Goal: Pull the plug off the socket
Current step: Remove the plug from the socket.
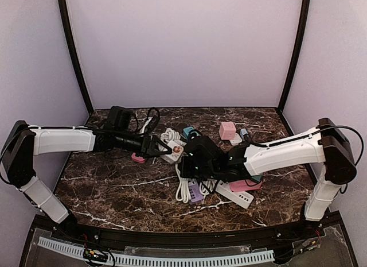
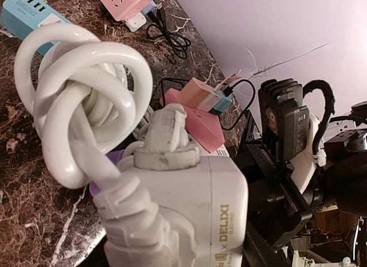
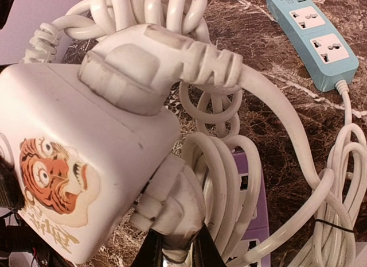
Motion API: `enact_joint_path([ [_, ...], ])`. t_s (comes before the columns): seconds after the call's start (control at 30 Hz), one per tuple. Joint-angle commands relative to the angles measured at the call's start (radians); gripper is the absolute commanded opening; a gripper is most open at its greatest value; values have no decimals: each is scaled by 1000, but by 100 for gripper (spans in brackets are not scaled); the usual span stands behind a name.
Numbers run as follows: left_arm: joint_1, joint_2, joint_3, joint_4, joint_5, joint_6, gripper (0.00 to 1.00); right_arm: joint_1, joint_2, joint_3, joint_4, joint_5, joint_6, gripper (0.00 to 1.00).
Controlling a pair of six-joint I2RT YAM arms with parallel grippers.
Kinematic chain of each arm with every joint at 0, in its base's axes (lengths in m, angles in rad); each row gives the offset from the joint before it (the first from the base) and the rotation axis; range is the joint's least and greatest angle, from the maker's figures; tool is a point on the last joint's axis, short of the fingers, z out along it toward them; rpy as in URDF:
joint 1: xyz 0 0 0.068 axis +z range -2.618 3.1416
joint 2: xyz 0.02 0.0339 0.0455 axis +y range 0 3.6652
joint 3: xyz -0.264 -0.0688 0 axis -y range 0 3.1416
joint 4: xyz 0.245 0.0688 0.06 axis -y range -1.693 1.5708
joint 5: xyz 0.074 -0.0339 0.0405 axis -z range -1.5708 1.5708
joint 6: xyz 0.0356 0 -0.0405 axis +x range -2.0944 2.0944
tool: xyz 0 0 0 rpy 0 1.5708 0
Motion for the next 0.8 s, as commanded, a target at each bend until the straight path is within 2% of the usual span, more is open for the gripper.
enact_joint_path([
  [0.0,29,-53,15,30,10,31,11,18,-37,57,12,111,-172,0],
  [0.1,30,-52,6,48,5,23,11,24,-39,67,7,91,-146,0],
  [0.27,28,-53,-24,85,-22,29,11,12,-72,74,7,19,34,0],
  [0.4,28,-66,-39,107,-45,42,10,-3,-119,42,91,-49,122,0],
  [0.6,26,-95,-59,128,-73,54,10,-9,-182,-6,198,-82,190,0],
  [0.77,21,-94,-60,132,-69,52,9,-8,-191,-8,218,-86,196,0],
])
